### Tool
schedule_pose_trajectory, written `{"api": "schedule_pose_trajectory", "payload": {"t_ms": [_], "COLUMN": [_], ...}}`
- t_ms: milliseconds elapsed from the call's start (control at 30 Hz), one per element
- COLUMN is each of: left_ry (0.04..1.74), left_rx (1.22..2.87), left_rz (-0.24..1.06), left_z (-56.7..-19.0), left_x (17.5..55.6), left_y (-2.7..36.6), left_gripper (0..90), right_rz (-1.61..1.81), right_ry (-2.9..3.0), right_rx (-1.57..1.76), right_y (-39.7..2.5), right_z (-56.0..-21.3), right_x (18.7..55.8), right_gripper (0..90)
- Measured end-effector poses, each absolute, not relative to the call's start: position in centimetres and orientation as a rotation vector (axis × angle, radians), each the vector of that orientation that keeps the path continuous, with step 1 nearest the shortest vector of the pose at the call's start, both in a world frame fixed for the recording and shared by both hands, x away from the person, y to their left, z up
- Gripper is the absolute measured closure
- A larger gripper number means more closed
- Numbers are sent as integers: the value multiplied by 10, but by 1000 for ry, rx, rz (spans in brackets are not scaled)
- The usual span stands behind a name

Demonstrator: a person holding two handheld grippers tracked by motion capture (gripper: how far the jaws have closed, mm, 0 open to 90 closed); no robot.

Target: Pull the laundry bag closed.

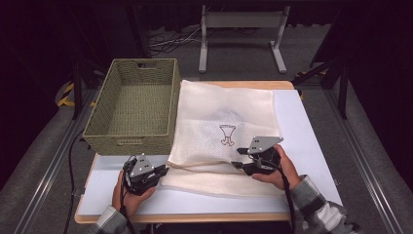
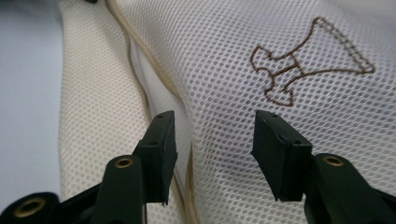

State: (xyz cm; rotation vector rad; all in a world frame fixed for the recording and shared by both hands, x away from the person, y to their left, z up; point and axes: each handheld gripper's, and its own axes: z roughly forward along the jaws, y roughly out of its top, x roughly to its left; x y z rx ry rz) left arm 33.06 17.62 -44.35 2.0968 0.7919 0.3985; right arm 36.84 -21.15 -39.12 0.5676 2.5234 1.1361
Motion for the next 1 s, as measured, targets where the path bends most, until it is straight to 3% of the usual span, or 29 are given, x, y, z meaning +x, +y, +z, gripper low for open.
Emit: {"api": "schedule_pose_trajectory", "payload": {"t_ms": [367, 567, 1000], "left_ry": [786, 773, 744], "left_rx": [2087, 2081, 2077], "left_rz": [403, 405, 415], "left_z": [-441, -439, -437], "left_x": [329, 328, 325], "left_y": [176, 175, 170], "left_gripper": [841, 844, 853], "right_rz": [1188, 1217, 1323], "right_ry": [2476, 2480, 2510], "right_rx": [521, 463, 387], "right_y": [-191, -172, -114], "right_z": [-384, -382, -380], "right_x": [364, 363, 366], "right_gripper": [646, 759, 775]}}
